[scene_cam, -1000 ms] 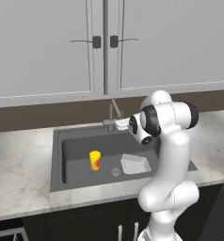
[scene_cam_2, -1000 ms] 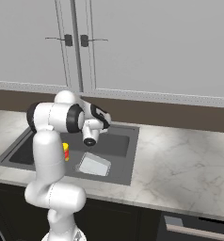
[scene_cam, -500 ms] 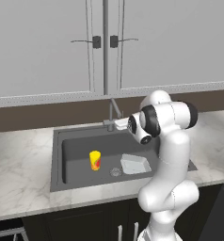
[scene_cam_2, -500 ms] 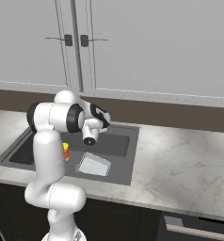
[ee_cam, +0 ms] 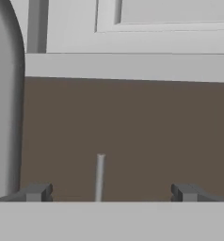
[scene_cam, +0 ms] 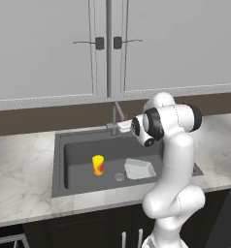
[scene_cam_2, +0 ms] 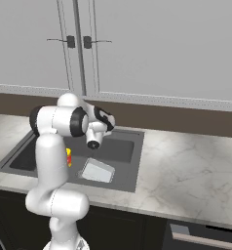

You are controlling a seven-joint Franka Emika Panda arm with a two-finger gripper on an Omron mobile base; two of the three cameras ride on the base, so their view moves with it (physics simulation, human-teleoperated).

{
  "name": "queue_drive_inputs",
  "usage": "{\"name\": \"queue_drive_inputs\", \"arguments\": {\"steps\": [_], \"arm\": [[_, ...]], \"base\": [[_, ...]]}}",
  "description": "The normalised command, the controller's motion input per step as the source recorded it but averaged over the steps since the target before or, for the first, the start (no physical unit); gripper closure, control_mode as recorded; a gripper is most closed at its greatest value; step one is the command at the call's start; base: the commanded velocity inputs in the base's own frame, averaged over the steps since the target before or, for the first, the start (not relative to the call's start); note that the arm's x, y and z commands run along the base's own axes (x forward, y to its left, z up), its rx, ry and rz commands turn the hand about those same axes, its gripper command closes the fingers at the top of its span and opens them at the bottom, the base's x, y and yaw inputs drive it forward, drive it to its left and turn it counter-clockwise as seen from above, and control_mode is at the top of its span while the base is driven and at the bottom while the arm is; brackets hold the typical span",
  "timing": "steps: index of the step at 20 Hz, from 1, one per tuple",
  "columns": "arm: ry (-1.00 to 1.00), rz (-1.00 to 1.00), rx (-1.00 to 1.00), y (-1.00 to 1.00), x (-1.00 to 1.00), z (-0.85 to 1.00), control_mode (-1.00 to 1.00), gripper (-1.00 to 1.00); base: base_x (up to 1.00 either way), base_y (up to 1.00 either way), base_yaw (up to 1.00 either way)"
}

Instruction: Pick the cup and tupperware and place them in the sink. Then turn on the water.

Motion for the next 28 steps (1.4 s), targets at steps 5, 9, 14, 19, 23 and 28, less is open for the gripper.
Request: {"name": "queue_drive_inputs", "arguments": {"steps": [5,9,14,19,23,28], "arm": [[0.0,-0.07,0.0,0.15,0.0,0.0,-1.0,-1.0],[0.0,-0.1,0.0,0.25,0.0,0.0,-1.0,-1.0],[0.0,-0.09,0.0,0.24,0.0,0.0,-1.0,-1.0],[0.0,-0.05,0.0,0.28,0.0,0.0,-1.0,-1.0],[0.0,-0.03,0.0,0.31,0.0,-0.03,-1.0,-1.0],[0.0,0.0,0.0,0.15,0.0,-0.01,-1.0,-1.0]], "base": [[0.0,0.0,0.0],[0.0,0.0,0.0],[0.0,0.0,0.0],[0.0,0.0,0.0],[0.0,0.0,0.0],[0.0,0.0,0.0]]}}
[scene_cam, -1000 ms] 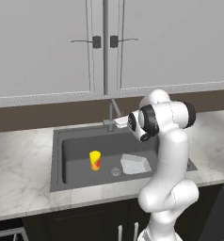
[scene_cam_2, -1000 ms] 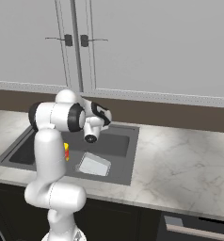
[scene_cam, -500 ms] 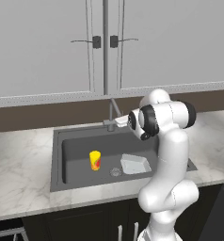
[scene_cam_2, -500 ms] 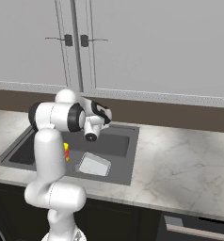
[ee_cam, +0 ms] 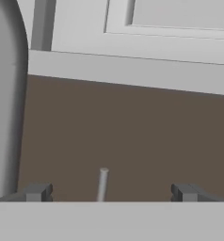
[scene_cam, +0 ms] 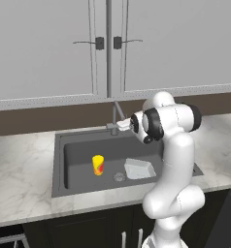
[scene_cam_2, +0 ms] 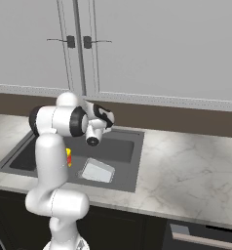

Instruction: Pick the cup and tupperware and place them in the sink. Then turn on the water.

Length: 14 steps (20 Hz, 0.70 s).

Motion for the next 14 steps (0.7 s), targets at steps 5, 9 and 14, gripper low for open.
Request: {"name": "queue_drive_inputs", "arguments": {"steps": [5,9,14], "arm": [[0.01,0.0,0.01,0.01,0.0,-0.07,-1.0,-1.0],[0.04,0.0,0.03,0.0,0.0,-0.12,-1.0,-1.0],[0.01,-0.01,0.05,0.0,0.0,-0.01,-1.0,-1.0]], "base": [[0.0,0.0,0.0],[0.0,0.0,0.0],[0.0,0.0,0.0]]}}
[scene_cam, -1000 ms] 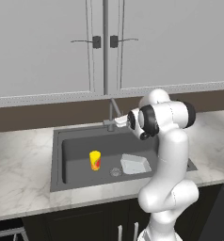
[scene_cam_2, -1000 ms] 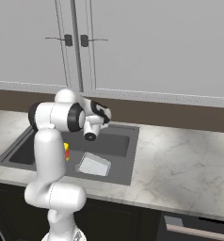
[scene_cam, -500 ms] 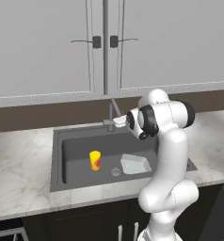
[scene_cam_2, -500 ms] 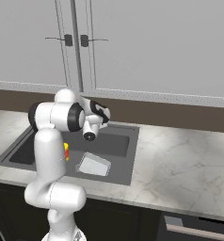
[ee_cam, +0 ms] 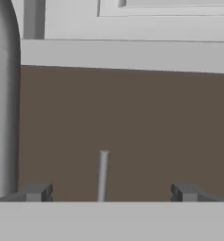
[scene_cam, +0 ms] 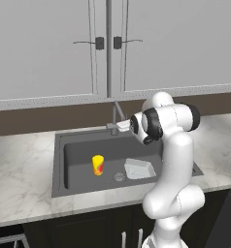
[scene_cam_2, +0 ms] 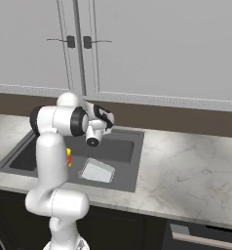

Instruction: Pick the cup and tupperware and place them in the sink. Then turn on the water.

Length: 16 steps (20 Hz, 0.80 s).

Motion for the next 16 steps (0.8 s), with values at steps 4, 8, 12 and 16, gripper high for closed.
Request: {"name": "queue_drive_inputs", "arguments": {"steps": [4,8,12,16], "arm": [[0.0,-0.02,0.04,0.02,0.04,0.0,-1.0,-1.0],[0.01,-0.01,0.02,0.04,0.01,0.0,-1.0,-1.0],[0.0,-0.01,0.0,0.1,0.03,0.0,-1.0,-1.0],[0.0,0.0,0.0,0.13,0.13,0.0,-1.0,-1.0]], "base": [[0.0,0.0,0.0],[0.0,0.0,0.0],[0.0,0.0,0.0],[0.0,0.0,0.0]]}}
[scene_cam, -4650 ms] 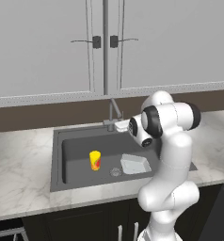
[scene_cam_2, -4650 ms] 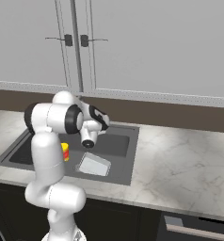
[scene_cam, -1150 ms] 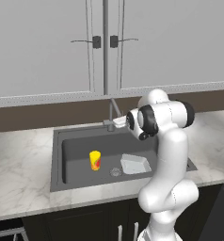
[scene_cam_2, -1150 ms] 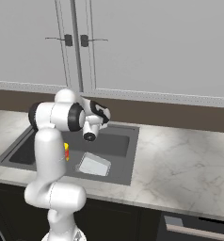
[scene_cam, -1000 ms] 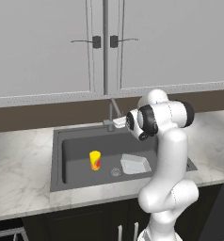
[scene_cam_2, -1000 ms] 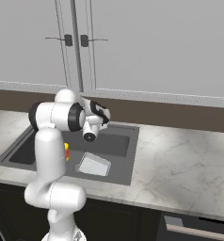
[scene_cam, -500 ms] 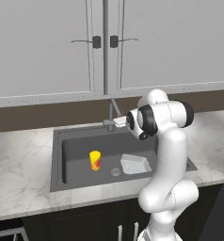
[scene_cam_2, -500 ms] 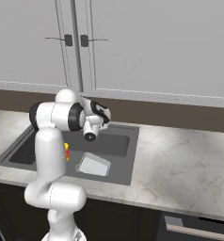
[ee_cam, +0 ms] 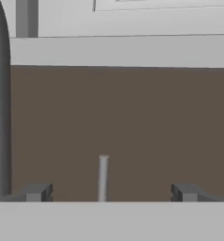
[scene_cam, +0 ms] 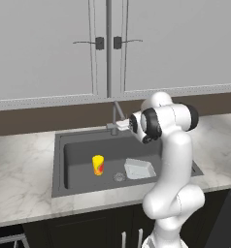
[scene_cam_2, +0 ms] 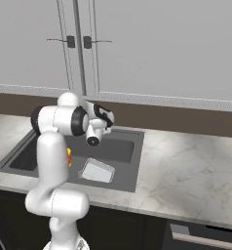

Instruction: Pick the cup and tupperware and place them in the sink. Then turn on the water.

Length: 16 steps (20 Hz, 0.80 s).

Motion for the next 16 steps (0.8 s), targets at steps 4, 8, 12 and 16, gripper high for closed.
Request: {"name": "queue_drive_inputs", "arguments": {"steps": [4,8,12,16], "arm": [[0.0,0.0,0.0,0.05,0.2,0.0,-1.0,-1.0],[0.0,0.0,0.0,0.0,0.1,-0.02,-1.0,-1.0],[0.0,0.0,0.0,0.0,0.04,-0.01,-1.0,-1.0],[0.0,0.0,0.0,0.0,0.0,0.0,-1.0,-1.0]], "base": [[0.0,0.0,0.0],[0.0,0.0,0.0],[0.0,0.0,0.0],[0.0,0.0,0.0]]}}
